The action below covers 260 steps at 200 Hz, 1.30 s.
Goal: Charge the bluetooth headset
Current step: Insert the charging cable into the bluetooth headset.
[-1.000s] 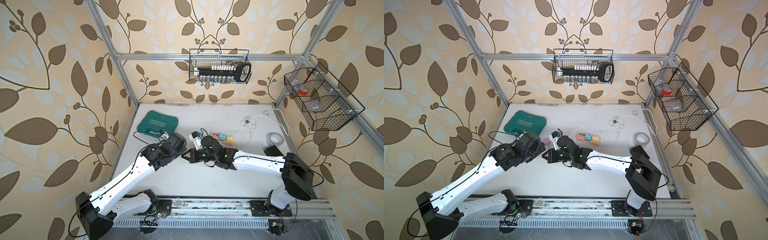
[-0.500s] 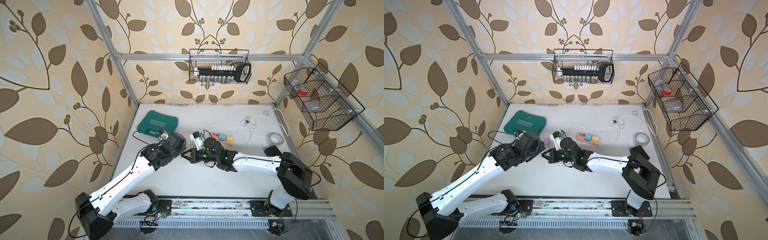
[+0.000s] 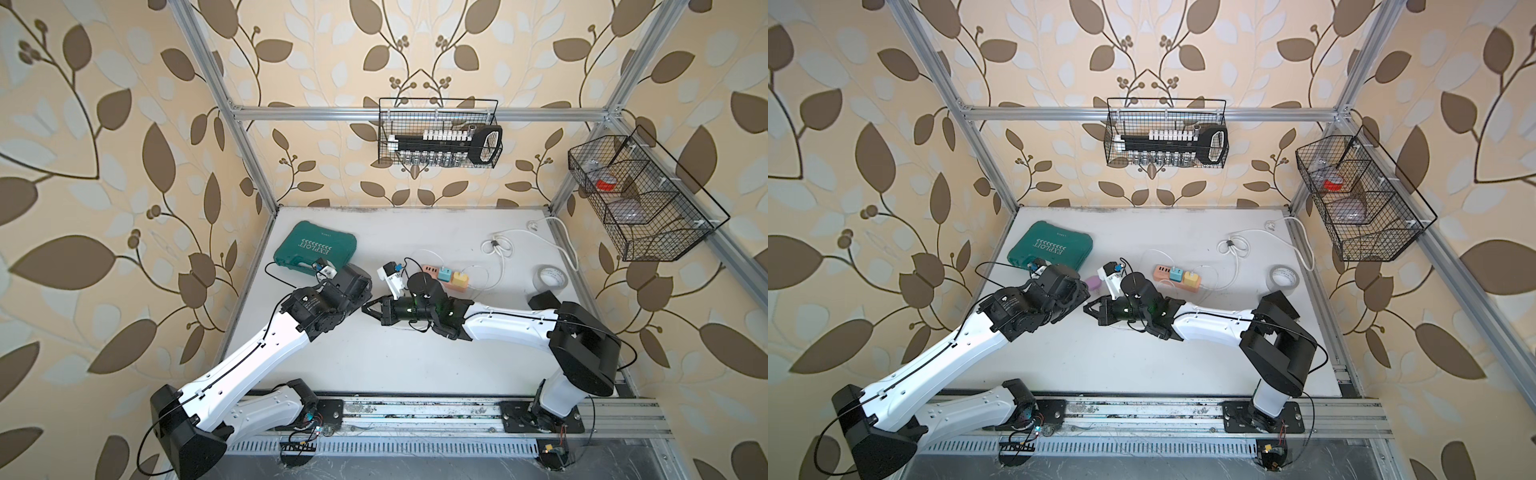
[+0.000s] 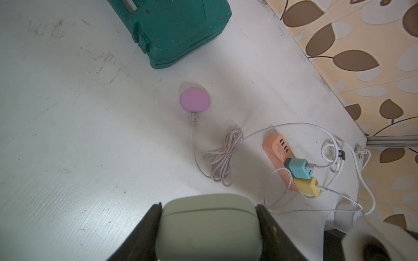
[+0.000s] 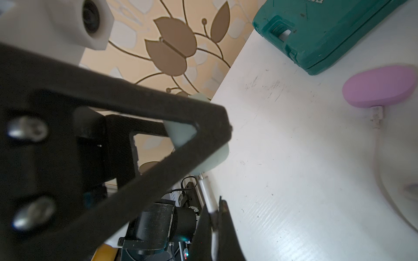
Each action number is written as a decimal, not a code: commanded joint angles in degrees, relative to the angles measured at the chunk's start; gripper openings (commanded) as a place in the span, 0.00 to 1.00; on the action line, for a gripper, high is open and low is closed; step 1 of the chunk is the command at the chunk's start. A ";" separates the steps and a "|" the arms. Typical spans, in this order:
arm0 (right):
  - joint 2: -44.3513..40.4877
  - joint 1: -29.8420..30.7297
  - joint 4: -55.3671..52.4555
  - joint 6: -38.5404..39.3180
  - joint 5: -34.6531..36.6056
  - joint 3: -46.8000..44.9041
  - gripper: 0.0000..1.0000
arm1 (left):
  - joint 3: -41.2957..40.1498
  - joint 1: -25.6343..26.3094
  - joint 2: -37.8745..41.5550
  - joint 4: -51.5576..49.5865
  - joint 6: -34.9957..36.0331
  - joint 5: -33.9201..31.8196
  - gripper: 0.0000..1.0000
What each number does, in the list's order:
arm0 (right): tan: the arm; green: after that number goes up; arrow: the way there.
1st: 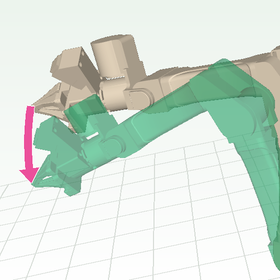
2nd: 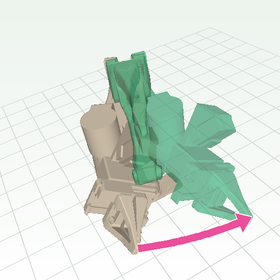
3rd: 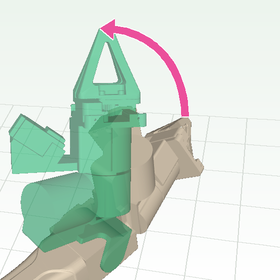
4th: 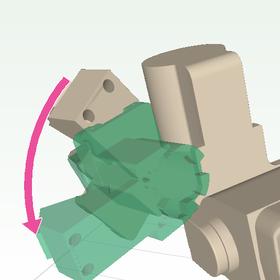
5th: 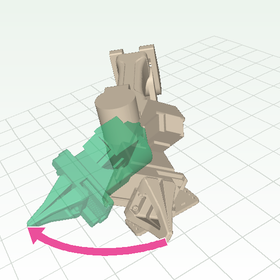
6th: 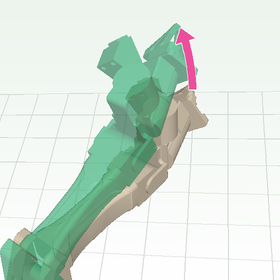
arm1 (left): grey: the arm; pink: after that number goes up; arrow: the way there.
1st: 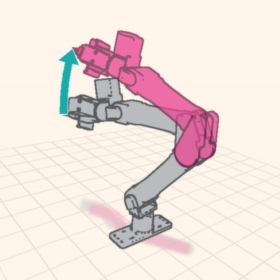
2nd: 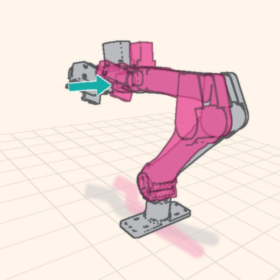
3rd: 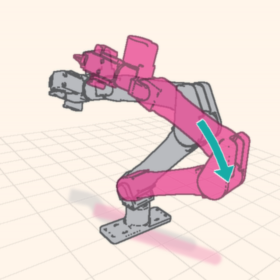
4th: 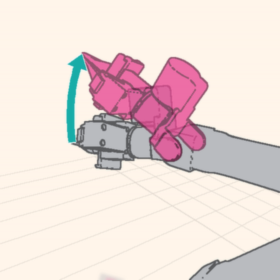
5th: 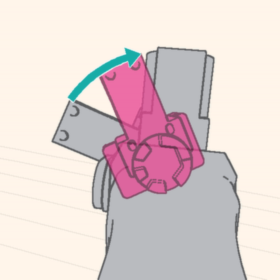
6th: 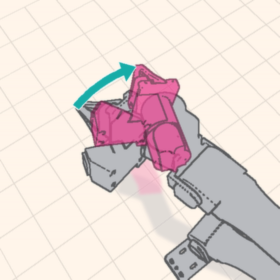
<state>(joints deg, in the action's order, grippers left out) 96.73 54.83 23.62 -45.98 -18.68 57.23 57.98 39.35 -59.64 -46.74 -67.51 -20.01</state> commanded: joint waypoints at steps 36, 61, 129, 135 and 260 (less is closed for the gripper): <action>2.15 -2.51 12.37 -1.60 6.42 4.01 0.00 | 1.26 2.31 1.10 0.85 -0.92 14.70 0.00; 1.97 -2.53 10.23 4.39 4.00 5.11 0.00 | 1.26 2.31 1.42 0.68 -0.87 15.00 0.00; 3.52 -3.49 3.79 13.07 -0.20 8.98 0.00 | 1.13 2.26 1.29 1.50 -0.52 15.79 0.00; 3.80 -3.58 2.42 14.02 -0.76 9.81 0.00 | 1.33 2.22 1.28 1.24 -0.52 15.79 0.00; 5.63 -5.71 21.91 3.21 -8.63 4.18 0.00 | 1.08 2.17 2.07 1.13 -0.37 16.14 0.00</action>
<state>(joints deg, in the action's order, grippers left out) 100.68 50.41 30.87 -37.43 -31.75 59.09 58.00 38.87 -57.71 -45.12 -67.46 -21.50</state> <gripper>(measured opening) 0.051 0.598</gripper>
